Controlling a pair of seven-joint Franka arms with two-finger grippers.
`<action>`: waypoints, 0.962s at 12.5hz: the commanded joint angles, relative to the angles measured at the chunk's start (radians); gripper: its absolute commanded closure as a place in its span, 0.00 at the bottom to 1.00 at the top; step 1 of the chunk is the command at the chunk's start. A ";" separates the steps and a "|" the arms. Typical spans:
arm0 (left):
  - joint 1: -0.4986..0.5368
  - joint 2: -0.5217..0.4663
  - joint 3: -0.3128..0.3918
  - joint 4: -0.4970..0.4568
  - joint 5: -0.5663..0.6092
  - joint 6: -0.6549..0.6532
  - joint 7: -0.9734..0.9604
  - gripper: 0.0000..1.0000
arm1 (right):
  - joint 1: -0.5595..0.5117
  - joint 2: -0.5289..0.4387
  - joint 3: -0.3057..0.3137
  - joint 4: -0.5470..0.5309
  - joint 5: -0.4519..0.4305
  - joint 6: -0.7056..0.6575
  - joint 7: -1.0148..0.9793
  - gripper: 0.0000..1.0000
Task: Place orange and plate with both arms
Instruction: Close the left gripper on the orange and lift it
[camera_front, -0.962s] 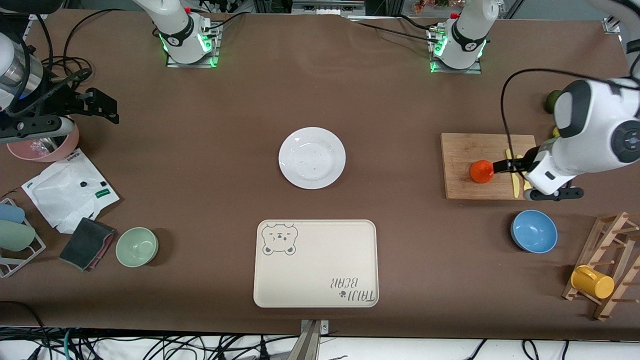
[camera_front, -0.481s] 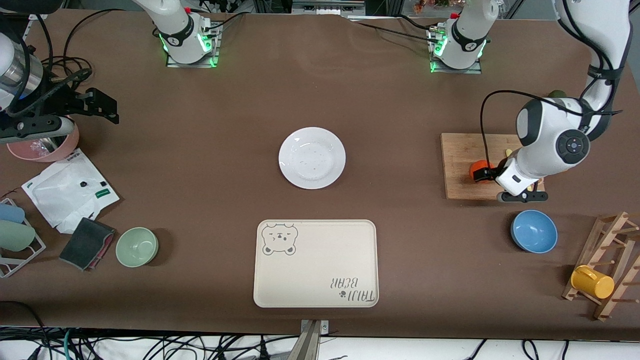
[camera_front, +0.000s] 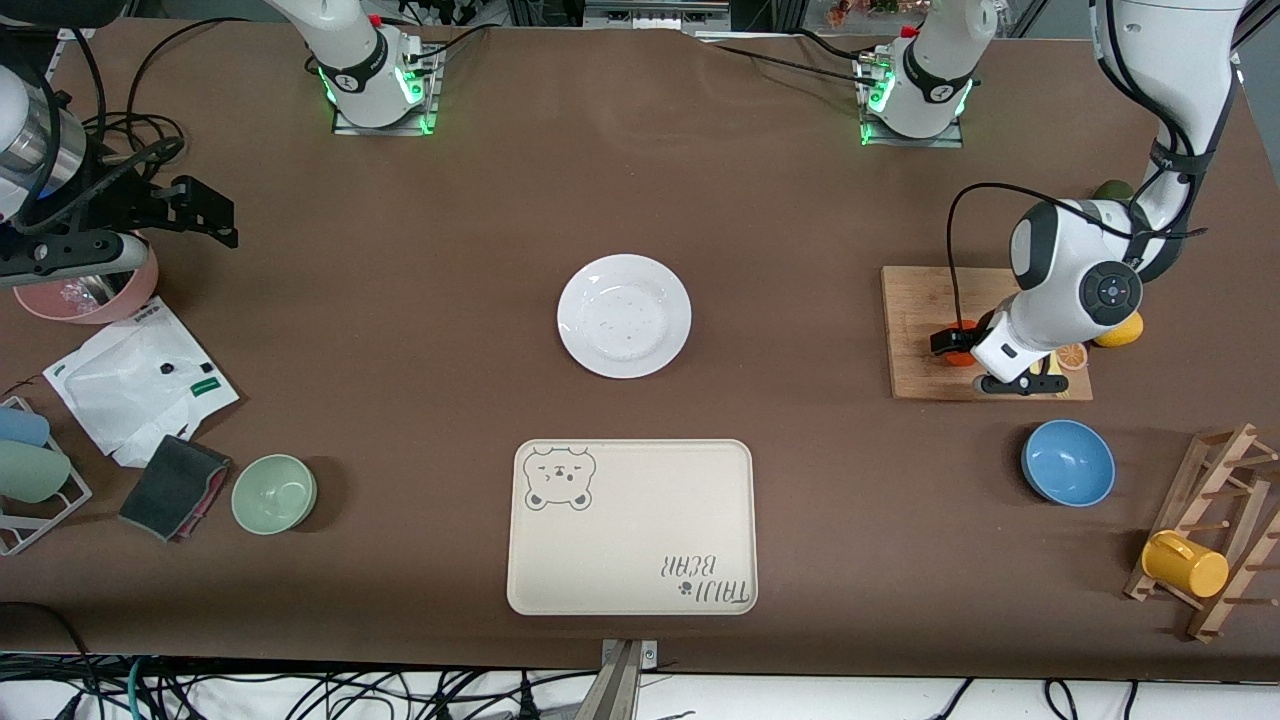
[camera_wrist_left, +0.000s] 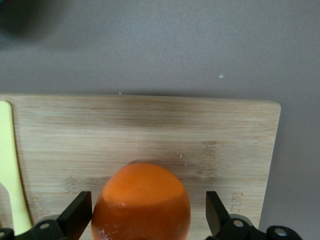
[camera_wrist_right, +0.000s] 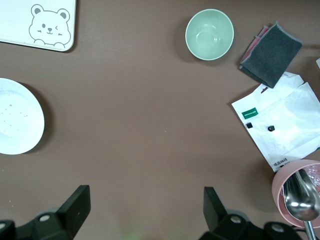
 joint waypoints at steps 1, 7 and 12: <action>0.010 0.011 0.002 -0.007 0.023 0.004 0.016 0.01 | 0.000 0.005 0.001 0.020 -0.007 -0.006 0.009 0.00; 0.003 0.007 -0.005 0.026 0.021 -0.049 0.005 0.73 | -0.002 0.005 0.001 0.020 -0.005 -0.006 0.009 0.00; -0.006 -0.001 -0.210 0.247 0.008 -0.345 -0.282 0.76 | -0.002 0.005 0.001 0.020 -0.008 -0.007 0.009 0.00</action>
